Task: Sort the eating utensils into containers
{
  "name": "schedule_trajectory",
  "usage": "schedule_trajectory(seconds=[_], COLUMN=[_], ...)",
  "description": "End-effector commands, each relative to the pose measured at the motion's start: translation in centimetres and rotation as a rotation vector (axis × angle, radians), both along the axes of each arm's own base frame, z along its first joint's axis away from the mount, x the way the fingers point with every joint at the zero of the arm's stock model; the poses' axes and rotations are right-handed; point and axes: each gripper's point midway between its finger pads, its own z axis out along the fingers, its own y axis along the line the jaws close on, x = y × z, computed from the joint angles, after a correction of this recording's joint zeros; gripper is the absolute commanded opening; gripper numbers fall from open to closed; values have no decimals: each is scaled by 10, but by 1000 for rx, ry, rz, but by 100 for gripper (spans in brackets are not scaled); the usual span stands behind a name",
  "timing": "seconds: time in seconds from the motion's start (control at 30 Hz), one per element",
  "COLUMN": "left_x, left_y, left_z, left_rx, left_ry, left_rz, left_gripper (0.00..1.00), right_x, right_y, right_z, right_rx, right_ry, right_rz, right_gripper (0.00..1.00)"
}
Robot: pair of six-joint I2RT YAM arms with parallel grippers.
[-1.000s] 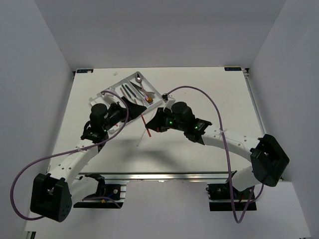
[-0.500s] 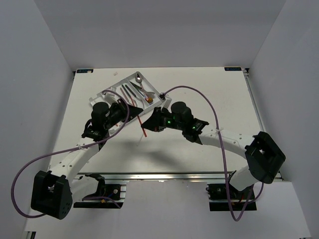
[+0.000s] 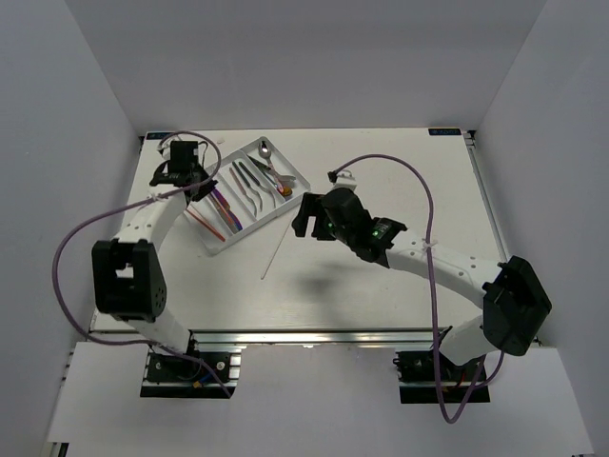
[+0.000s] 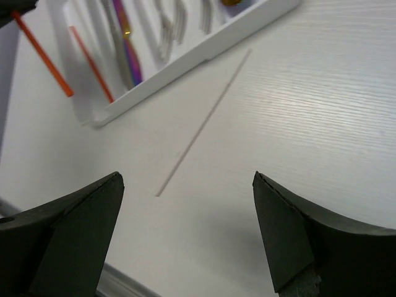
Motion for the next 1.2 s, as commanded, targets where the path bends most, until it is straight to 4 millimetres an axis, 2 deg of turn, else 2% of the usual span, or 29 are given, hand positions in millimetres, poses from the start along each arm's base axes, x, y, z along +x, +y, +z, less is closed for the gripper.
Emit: schedule_trajectory(seconds=[0.0, 0.03, 0.07, 0.1, 0.13, 0.3, 0.43, 0.47, 0.53, 0.6, 0.63, 0.67, 0.7, 0.73, 0.8, 0.83, 0.9, 0.93, 0.97, 1.03, 1.07, 1.17], left_x=[-16, -13, -11, -7, -7, -5, -7, -7, -7, -4, -1, 1, 0, -2, -21, -26, -48, -63, -79, -101, -116, -137], left_y=[52, 58, 62, 66, 82, 97, 94, 95, 94, 88, 82, 64, 48, 37, -31, -47, -69, -89, -94, -110, -116, -122], left_z=[-29, -33, -44, -44, -47, -68, -74, -73, -64, -41, -30, -17, 10, 21, 30, 31, 8, -1, -21, -36, -52, -65], left_rx=[168, 177, 178, 171, 163, 152, 135, 135, 135, 122, 120, 127, 152, 200, 276, 278, 298, 311, 334, 368, 367, 362], left_ry=[196, 210, 248, 245, 254, 298, 310, 306, 288, 223, 178, 134, 62, 36, 21, 15, 73, 97, 147, 177, 219, 268], left_rz=[112, 123, 127, 134, 171, 205, 192, 195, 194, 165, 145, 97, 45, 30, -140, -184, -274, -342, -379, -471, -546, -643], left_gripper=[12, 14, 15, 16, 19, 28, 63, 77, 83, 86, 87, 88, 92, 93, 95, 95, 94, 94, 93, 92, 92, 91], right_x=[14, 13, 12, 12, 10, 8, 6, 7, 6, 6, 5, 5, 6, 5, 3, 2, -2, -4, -5, -12, -15, -26], right_y=[-40, -41, -40, -39, -40, -36, -35, -35, -36, -38, -40, -42, -44, -45, -51, -52, -58, -60, -64, -72, -73, -78], right_z=[1, -1, -1, 0, -5, -6, -4, -4, -1, 1, 3, 3, 4, 6, 6, 6, 4, 5, 5, 4, 4, 0], right_rx=[-139, -144, -139, -126, -134, -111, -114, -116, -116, -121, -120, -131, -135, -133, -157, -168, -213, -224, -243, -280, -286, -306], right_ry=[-22, -20, -21, -27, -26, -34, -41, -43, -51, -61, -67, -75, -81, -85, -88, -91, -96, -99, -99, -102, -104, -113], right_rz=[-168, -165, -158, -154, -144, -117, -98, -96, -94, -89, -88, -81, -79, -70, -45, -30, 5, 15, 21, 48, 67, 124], right_gripper=[89, 89, 89, 89, 89, 89, 89, 89, 89, 89, 89, 89, 89, 89, 89, 89, 89, 89, 89, 89, 89, 89])
